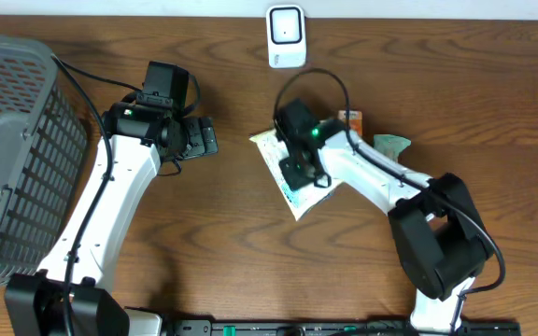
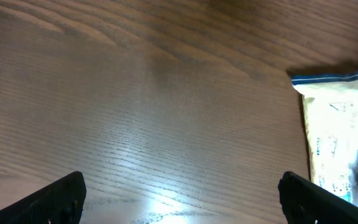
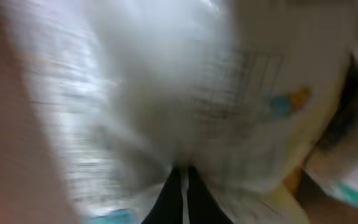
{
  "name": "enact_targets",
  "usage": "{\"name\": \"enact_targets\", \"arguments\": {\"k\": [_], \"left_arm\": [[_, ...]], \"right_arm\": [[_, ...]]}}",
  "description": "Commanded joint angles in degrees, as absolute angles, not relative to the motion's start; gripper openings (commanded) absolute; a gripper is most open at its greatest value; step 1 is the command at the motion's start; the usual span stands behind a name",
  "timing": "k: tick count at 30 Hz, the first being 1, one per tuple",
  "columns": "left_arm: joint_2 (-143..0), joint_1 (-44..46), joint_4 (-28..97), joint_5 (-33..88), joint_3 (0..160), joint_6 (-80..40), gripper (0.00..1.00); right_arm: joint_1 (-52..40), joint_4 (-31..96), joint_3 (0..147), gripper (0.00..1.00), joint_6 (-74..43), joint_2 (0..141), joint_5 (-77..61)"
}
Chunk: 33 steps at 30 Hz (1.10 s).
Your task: Scan the item barcode
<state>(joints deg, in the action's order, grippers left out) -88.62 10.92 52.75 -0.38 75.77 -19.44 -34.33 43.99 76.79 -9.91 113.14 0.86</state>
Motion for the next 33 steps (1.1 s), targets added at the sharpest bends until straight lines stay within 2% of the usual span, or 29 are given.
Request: {"name": "enact_targets", "arguments": {"k": [1,8,10,12,13,24,33], "left_arm": [[-88.7,10.6,53.1,-1.1,76.1,-19.1,0.98],[-88.7,10.6,53.1,-1.1,76.1,-19.1,0.98],[-88.7,10.6,53.1,-1.1,76.1,-19.1,0.97],[-88.7,10.6,53.1,-1.1,76.1,-19.1,0.98],[-88.7,10.6,53.1,-1.1,76.1,-19.1,0.98],[-88.7,10.6,53.1,-1.1,76.1,-19.1,0.98],[-88.7,10.6,53.1,-1.1,76.1,-19.1,0.98]], "right_arm": [[-34.5,46.8,75.3,0.01,-15.7,112.7,13.9],[-34.5,56.0,88.7,0.01,-15.6,109.2,15.1],[-34.5,55.4,90.8,0.06,-15.6,108.6,13.5],[-34.5,52.2,91.7,0.15,-15.6,108.3,8.9],[-34.5,51.5,91.7,0.16,-15.6,108.4,7.0],[-34.6,42.5,83.7,0.15,-15.9,113.3,1.0],[-34.6,27.5,82.3,0.15,-15.8,119.1,-8.7]]}}
